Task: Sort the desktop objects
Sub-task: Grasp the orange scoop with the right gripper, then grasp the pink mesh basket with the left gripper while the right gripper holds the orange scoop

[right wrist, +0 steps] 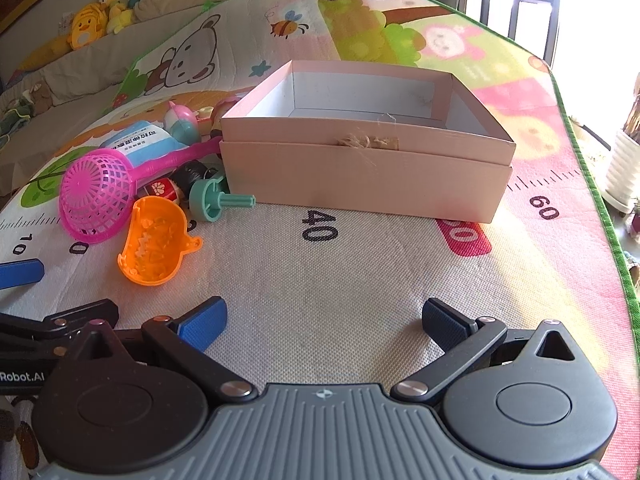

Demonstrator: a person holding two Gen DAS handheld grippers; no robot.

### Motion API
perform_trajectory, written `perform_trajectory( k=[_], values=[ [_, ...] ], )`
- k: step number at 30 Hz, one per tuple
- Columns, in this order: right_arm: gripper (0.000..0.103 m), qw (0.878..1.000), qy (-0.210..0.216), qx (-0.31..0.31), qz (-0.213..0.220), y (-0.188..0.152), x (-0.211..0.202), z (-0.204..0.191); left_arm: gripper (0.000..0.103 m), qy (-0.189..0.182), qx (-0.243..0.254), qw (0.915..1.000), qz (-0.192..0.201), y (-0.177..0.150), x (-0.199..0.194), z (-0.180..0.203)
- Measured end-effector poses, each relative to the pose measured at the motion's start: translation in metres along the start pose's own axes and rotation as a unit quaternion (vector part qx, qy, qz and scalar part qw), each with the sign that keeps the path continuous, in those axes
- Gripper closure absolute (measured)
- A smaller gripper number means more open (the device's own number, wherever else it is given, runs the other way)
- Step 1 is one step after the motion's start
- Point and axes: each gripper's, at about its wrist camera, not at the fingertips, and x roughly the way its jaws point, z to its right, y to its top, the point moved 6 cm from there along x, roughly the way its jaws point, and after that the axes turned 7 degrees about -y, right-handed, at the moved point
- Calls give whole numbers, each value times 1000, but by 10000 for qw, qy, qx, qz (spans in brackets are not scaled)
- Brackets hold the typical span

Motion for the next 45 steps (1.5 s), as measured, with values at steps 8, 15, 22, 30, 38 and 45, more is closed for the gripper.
perform_trajectory(
  k=[8,15,22,30,38,45],
  values=[
    [0,9997,200,-102,6,-4,-7,4,0,-60,-5,9998,190,1,-7,0],
    [0,9894,988,-906,550,3,-41,-13,0,148,63,9969,764,36,-37,-24],
    [12,9762,1553,-1333,711,38,-34,-75,0,335,-442,9938,965,69,-34,-58],
    [58,9808,1512,-1177,362,40,-10,-68,0,146,428,9965,701,59,-12,-37],
    [58,9911,908,-889,390,26,-28,2,0,465,1598,9843,582,55,23,-3],
    [50,9939,840,-648,305,17,-24,15,23,458,1525,9861,474,55,26,-7]
  ],
)
